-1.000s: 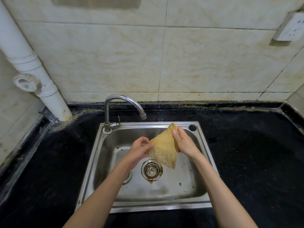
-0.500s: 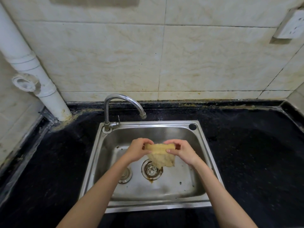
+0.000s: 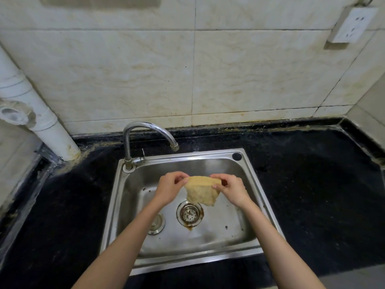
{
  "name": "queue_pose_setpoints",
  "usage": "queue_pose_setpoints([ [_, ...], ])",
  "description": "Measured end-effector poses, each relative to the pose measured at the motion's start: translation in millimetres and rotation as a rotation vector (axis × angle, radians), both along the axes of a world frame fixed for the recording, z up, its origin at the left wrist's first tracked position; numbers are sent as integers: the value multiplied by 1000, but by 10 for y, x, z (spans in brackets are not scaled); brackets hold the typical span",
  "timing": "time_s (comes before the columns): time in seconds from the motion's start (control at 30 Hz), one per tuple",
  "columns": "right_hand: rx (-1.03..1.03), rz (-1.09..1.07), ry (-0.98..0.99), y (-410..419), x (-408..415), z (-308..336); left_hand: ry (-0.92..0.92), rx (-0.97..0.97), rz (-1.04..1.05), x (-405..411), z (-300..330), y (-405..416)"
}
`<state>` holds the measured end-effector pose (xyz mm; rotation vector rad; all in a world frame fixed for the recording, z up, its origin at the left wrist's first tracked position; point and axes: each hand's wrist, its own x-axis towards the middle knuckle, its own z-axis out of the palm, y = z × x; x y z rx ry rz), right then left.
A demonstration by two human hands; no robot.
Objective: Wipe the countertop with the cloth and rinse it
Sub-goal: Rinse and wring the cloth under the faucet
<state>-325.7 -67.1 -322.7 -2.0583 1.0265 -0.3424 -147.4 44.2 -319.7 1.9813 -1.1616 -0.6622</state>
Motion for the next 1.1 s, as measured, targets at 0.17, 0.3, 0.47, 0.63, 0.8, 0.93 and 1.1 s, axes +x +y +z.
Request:
queue_pose_setpoints([
  [0.17, -73, -3, 50, 112, -82, -67, -110, -6, -64, -72, -29, -57],
  [0.3, 187, -94, -187, 248, -258, -46, 93, 43, -107, -216, -18, -150],
  [0.47, 461, -362, -411, 393, -525, -45, 749, 143, -49, -583, 37, -266],
  [0.63, 824, -515, -712, 429, -1060, 32, 952, 136, -231, -1076, 181, -219],
  [0.8, 717, -590, -587, 604, -1823, 160, 474, -5, -218, -1772, 270, -369],
  [0.93, 511, -761, -606, 835, -2514, 269, 212, -57, -339, -2615, 300, -393],
  [1.1, 561, -870, -906, 1182, -3627, 316, 408, -30, -470, -3792, 422, -286],
])
